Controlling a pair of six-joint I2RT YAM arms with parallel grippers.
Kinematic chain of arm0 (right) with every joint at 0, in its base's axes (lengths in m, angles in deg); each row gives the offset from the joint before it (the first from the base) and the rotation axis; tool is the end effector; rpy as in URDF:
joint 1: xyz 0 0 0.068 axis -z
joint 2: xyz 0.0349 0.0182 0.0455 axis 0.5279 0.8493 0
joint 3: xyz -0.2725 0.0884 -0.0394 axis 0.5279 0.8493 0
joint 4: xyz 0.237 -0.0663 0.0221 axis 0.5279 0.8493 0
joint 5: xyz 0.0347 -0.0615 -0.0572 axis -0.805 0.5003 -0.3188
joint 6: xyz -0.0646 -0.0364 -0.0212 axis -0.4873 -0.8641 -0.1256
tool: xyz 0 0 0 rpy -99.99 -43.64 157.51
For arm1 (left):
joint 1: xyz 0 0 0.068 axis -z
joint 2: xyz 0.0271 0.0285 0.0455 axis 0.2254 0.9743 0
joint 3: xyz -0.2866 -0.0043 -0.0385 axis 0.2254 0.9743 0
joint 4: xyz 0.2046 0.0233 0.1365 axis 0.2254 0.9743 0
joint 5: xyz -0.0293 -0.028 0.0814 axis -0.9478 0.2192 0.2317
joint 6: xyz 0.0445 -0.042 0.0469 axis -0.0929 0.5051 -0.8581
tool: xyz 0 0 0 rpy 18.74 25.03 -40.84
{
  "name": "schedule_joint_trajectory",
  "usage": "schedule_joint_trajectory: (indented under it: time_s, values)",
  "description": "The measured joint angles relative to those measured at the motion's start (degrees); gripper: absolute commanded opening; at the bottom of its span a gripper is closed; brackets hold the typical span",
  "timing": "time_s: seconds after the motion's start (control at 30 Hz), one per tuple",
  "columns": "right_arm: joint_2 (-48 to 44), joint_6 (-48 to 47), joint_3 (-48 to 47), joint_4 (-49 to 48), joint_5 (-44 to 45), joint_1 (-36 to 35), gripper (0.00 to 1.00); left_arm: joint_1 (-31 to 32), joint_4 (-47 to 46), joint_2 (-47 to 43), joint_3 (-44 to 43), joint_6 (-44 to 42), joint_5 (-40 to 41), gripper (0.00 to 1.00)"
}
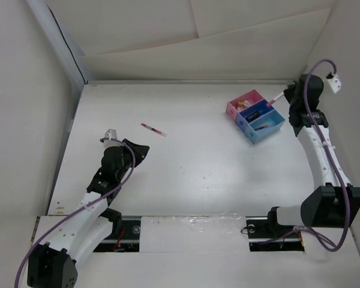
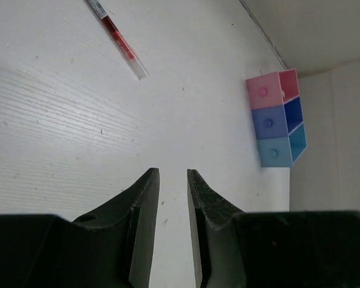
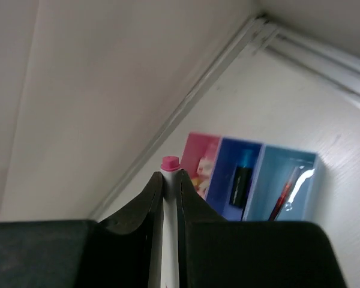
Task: Sort the stationery into containers
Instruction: Place the stationery into the container
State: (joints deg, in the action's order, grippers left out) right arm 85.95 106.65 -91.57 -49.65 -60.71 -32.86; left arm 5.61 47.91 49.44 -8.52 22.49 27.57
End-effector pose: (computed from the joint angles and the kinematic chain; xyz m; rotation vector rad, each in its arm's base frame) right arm 0.3240 -0.0186 0.3957 0.9073 1.5970 0.1992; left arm 0.1726 -0.0588 0.2463 -0.5170 1.7992 -0.8706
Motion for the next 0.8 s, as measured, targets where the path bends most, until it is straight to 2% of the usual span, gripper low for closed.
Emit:
schedule_joint_trajectory:
  time_s: [0.1, 0.23, 0.43, 0.77, 0.8]
  values:
    - [-0.3, 3.8, 1.8, -0.7, 0.3, 6.4, 0.00, 0.0, -0.6, -0.1, 0.1, 0.2, -0.7, 0.22]
    - [7.0, 7.0, 2.0, -0.4, -1.1, 10.4, 0.00, 0.0, -1.0, -0.6, 0.1, 0.1, -0.8, 0.22]
    - [16.3, 7.8, 2.0, 1.5, -2.9, 11.0, 0.00, 0.0, -1.8, -0.7, 0.1, 0.1, -0.7, 0.22]
    - [18.3, 7.4, 1.9, 0.9, -2.1, 9.8, 0.00, 0.0, -2.2, -0.3, 0.1, 0.1, -0.6, 0.23]
    - [18.8, 7.4, 1.9, 1.0, -1.9, 9.3, 0.03, 0.0, -2.2, -0.3, 0.1, 0.1, -0.4, 0.23]
